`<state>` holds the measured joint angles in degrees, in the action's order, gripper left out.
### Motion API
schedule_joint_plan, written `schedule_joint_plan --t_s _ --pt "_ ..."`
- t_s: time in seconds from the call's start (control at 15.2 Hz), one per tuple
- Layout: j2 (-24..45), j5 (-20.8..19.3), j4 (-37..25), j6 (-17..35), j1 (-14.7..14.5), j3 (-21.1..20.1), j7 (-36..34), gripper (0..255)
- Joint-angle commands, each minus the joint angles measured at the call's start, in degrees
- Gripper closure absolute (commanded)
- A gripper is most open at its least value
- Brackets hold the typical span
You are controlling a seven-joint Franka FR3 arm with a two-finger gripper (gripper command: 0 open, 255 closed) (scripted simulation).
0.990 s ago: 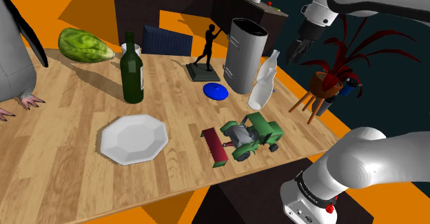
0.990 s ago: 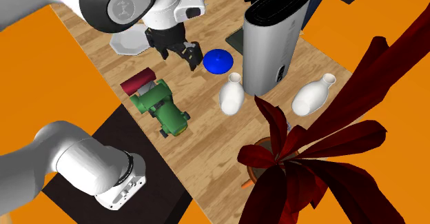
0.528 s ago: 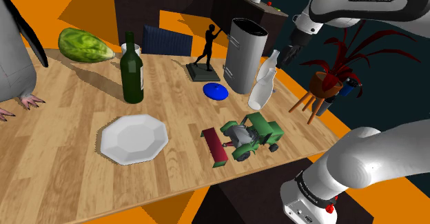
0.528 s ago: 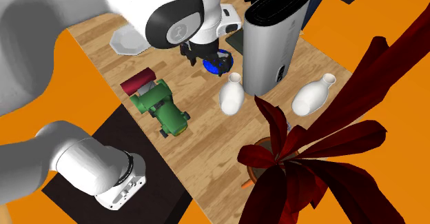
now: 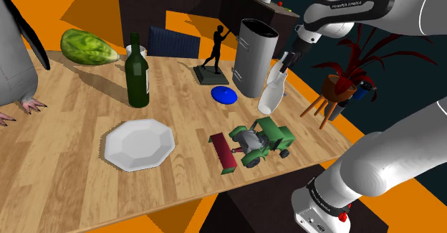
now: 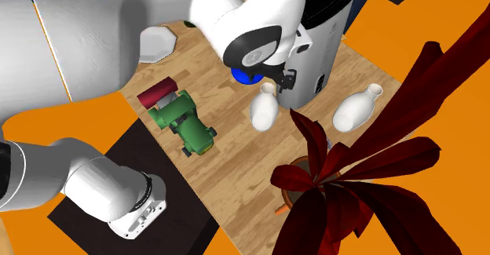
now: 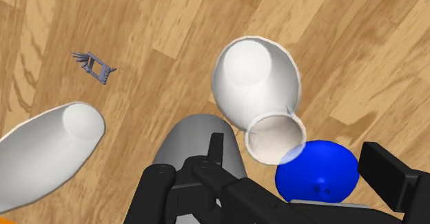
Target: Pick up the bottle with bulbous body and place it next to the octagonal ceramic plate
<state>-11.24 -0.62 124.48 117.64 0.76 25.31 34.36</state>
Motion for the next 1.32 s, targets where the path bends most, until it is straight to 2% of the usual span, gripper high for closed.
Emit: schedule_joint_plan --t_s 0.0,0.46,0.92,0.99,1.25 --pt "2.2 1.2 -0.5 1.6 -0.1 0.7 1.5 0" --pt "4.5 2.4 2.5 6.6 -0.3 1.0 2.4 0" --pt "4.5 2.4 2.5 6.6 -0.3 0.9 2.4 0" --pt "4.5 2.4 2.5 6.6 -0.3 0.9 2.4 255" --pt "4.5 2.4 2.5 6.6 -0.3 0.9 2.3 255"
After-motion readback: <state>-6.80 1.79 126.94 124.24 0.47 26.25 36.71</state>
